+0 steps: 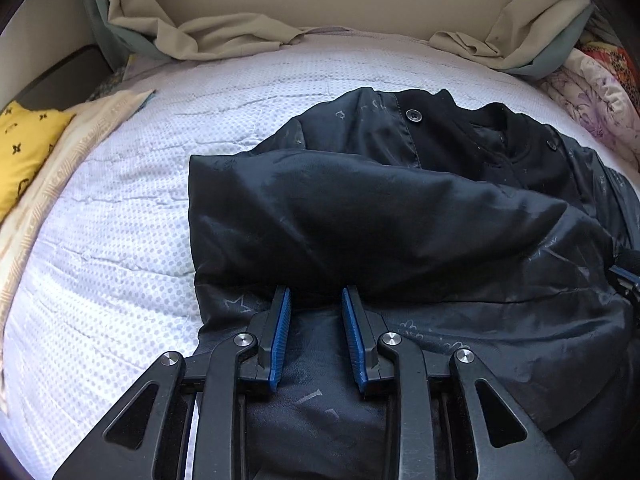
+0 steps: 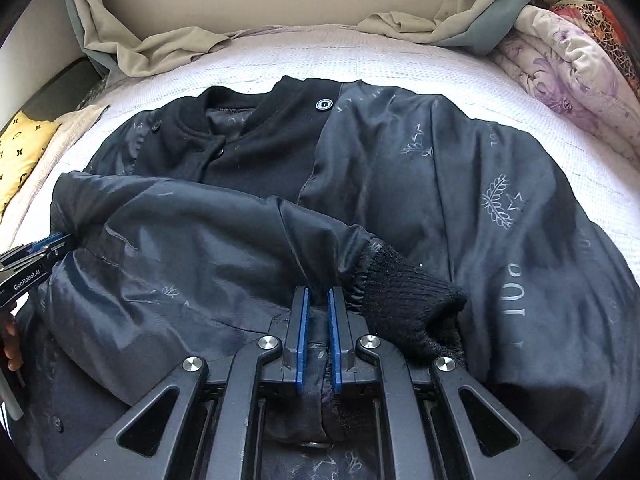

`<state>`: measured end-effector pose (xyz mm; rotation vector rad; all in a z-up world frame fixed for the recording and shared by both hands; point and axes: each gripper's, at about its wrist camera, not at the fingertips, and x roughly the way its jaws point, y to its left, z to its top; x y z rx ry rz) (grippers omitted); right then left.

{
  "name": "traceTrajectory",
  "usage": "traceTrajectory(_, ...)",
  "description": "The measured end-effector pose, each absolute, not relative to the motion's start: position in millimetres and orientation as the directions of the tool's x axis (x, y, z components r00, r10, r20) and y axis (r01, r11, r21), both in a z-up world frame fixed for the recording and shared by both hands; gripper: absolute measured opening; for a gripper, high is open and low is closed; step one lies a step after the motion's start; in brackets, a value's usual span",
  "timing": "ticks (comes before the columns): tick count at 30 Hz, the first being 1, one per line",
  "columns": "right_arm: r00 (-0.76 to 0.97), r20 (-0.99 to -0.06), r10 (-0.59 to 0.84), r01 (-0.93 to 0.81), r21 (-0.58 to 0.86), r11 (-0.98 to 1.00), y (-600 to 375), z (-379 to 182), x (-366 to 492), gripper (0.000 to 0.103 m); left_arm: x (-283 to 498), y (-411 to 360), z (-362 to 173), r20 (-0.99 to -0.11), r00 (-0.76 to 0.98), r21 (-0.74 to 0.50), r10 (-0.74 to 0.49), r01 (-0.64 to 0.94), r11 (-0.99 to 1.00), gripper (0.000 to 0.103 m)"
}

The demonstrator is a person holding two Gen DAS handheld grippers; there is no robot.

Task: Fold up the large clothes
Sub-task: 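Lay the sleeve across the jacket body and open the right tool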

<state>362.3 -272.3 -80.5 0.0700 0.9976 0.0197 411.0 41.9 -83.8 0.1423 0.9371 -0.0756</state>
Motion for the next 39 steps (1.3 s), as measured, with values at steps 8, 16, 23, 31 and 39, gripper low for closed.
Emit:
traceTrajectory(8,0.573,-0.812,0.110,0.018,0.146,0.989,-277,-44,349,0.013,388,30,-51,-0.775,0.630,0.156,0.054,0.108,0.982,0.083)
traceTrajectory(16,0.608,-0.776,0.169,-0.062,0.166,0.984,-257,-25,333,0.016,369,14,-52,-0.767,0.640,0.195,0.049,0.160,0.968,0.087)
traceTrajectory(23,0.549,-0.827,0.122,-0.059,0.107,0.993,-250,-61,339,0.015,375,18,-76,-0.781,0.622,0.200,0.058,0.161,0.967,0.088)
traceTrajectory(31,0.537,-0.831,0.144,-0.049,0.140,0.989,-255,-85,348,0.015,381,19,-83,-0.788,0.614,0.174,0.052,0.142,0.974,0.092)
traceTrajectory(39,0.587,-0.772,0.243,-0.041,0.271,0.962,-269,-26,329,0.040,370,15,-53,-0.783,0.621,0.149,0.040,0.124,0.981,0.097)
